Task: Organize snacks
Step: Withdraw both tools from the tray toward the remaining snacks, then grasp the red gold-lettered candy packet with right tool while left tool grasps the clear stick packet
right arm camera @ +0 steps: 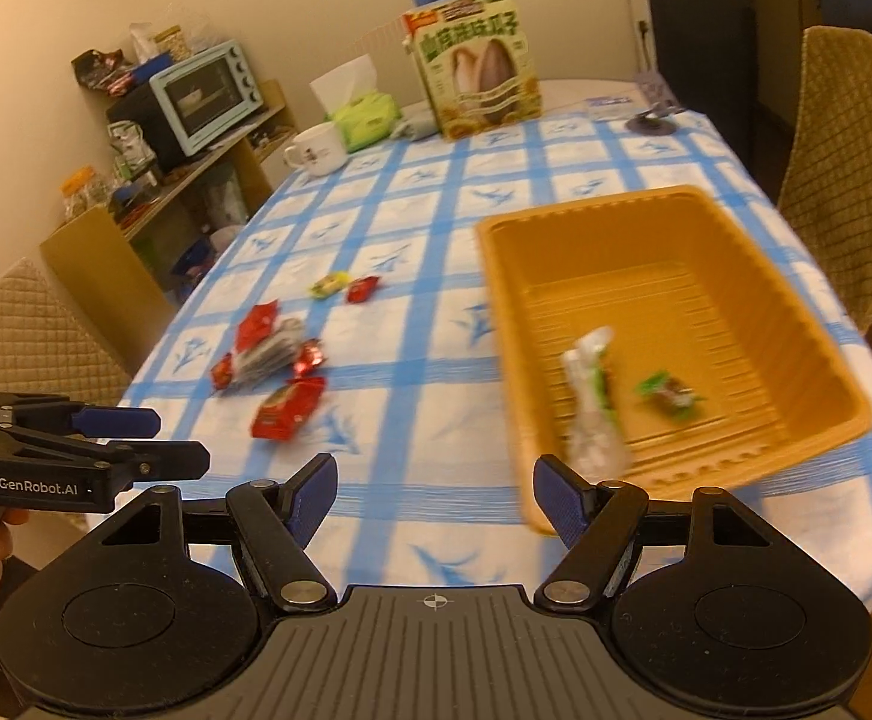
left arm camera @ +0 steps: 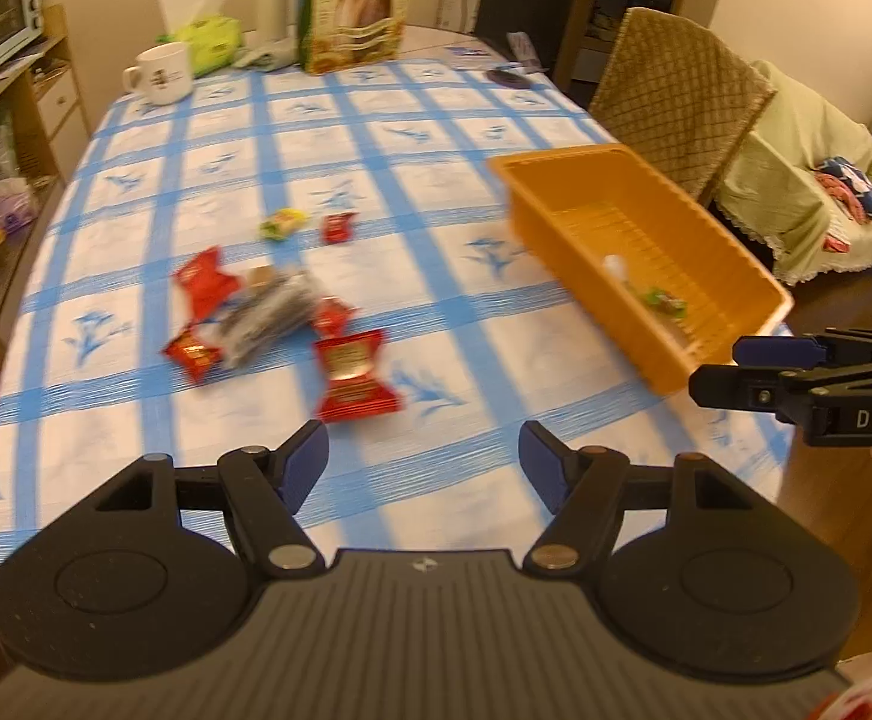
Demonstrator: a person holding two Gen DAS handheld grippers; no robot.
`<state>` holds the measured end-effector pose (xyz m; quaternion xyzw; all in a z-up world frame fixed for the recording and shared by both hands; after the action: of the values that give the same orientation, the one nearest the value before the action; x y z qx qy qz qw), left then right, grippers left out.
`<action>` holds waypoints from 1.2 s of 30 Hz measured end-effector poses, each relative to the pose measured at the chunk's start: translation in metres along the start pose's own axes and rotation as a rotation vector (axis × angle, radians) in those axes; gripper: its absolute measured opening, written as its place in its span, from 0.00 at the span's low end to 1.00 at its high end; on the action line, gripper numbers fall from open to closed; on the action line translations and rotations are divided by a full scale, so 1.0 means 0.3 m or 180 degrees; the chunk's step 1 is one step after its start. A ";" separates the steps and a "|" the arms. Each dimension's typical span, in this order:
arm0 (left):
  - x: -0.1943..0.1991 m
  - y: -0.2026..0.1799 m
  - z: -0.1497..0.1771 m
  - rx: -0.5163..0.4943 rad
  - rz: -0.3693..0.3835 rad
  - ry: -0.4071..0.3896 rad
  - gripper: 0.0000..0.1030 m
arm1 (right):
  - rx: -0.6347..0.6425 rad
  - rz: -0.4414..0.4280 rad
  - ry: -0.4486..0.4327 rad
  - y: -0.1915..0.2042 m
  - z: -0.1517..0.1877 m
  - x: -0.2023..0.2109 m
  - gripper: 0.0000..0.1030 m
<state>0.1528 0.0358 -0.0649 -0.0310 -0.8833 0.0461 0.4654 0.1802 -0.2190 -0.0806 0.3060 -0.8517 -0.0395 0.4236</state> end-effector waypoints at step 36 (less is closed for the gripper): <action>-0.147 0.469 -0.033 -0.0054 -0.0129 0.0026 0.66 | 0.0098 0.0237 0.0464 0.381 -0.120 -0.646 0.47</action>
<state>0.1876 0.1719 -0.1110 -0.0172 -0.8823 0.0290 0.4696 0.2392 -0.0120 -0.1556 0.2826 -0.8299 0.0118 0.4809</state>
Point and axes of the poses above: each gripper's, at about its wrist camera, not at the fingertips, and x roughly against the way its jaws point, y to its left, z to its underside, the point moved 3 cm from there along -x, roughly the way its jaws point, and after that the axes turned 3 degrees about y, right-handed, at the moved point
